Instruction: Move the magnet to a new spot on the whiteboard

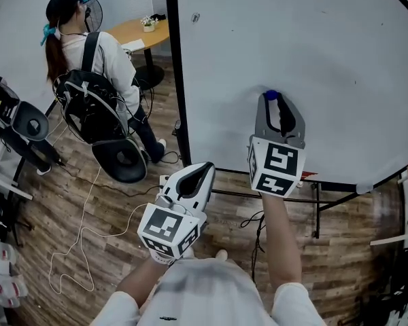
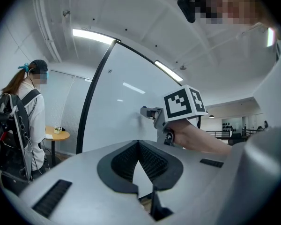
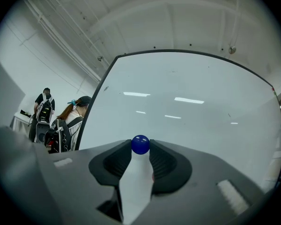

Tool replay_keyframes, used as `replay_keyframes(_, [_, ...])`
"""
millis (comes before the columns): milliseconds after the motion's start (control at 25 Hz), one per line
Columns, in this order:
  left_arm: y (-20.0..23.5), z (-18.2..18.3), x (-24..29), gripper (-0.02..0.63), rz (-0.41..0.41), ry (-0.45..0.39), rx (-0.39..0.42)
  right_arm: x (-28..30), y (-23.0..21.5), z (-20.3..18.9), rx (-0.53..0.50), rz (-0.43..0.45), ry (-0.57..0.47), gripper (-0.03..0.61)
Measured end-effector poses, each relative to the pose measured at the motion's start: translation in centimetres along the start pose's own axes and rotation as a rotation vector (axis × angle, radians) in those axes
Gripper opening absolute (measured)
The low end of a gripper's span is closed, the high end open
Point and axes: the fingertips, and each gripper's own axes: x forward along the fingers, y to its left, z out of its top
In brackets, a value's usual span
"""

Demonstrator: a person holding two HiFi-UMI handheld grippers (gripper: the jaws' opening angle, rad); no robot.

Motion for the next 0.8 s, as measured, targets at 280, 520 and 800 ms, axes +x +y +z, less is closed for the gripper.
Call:
replay_keyframes(280, [-0.8, -0.2, 1.3, 0.006, -0.015, 0.002, -0.002, -2.5, -0.9, -0.3, -0.012, 0.007, -0.013, 0.129])
replay_keyframes(520, [-0.9, -0.6, 2.3, 0.006, -0.016, 0.005, -0.005, -5.0, -1.6, -2.0, 0.003, 0.019, -0.001, 0.129])
replay_keyframes(800, [-1.0, -0.3, 1.3, 0.006, -0.031, -0.005, 0.0, -8.6, 0.4, -3.8, 0.041, 0.056, 0.01, 0.13])
